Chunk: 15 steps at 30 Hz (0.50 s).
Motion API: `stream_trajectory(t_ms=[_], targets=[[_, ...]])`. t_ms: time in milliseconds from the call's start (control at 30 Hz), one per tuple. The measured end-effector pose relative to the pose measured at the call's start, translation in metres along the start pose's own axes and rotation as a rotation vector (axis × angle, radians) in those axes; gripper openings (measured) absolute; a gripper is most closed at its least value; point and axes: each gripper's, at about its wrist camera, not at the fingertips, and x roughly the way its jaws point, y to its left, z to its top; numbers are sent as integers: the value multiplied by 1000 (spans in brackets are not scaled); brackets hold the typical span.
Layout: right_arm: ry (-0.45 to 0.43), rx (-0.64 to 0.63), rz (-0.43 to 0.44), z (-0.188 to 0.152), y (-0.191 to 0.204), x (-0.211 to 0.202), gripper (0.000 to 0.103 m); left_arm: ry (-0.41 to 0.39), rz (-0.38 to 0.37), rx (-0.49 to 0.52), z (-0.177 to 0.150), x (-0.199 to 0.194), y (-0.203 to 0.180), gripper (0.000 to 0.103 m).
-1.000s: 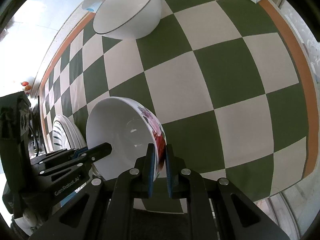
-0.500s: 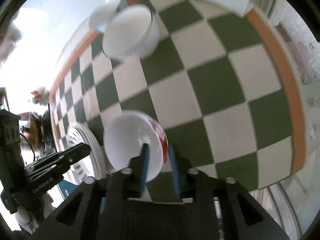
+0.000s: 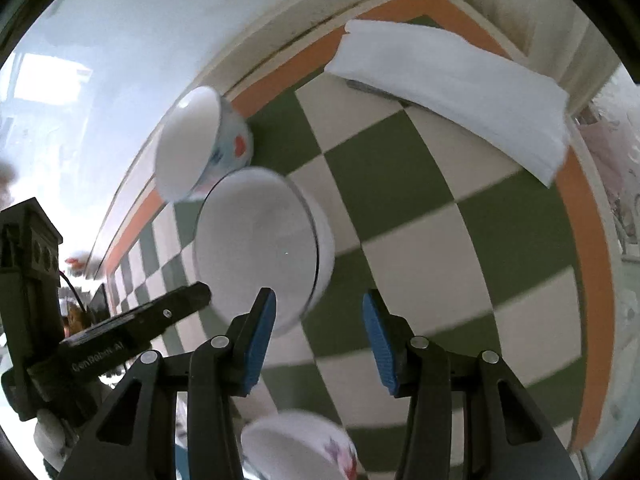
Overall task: Organize plates and bowls
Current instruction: 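Lift the red-flowered bowl and carry it toward the other bowls, then lower the red-flowered bowl into the plain white bowl and grip both rims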
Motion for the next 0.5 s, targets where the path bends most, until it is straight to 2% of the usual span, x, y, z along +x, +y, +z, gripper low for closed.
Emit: stream_trajectory(t_ms=[67,100,133,167,200,500], targets=[[4,15,16,8,0,9,45,-9,5,18,5,6,-2,27],[0,21,22,11,0,12,39,-10,16,35,6,9,-4,15],[-2,23,17,13,1,16,25,-7,25,42,7,11,-5,15],[-6,20,-12,15,2,18,15,-12,38,52,6,12,-7,14],[-14,16,-32,16,3,19,12,-20,47,63,5,13,-9,14],[-34,-38,-78,13,13,10,11,-43,46,89,-7,0,-14,14]])
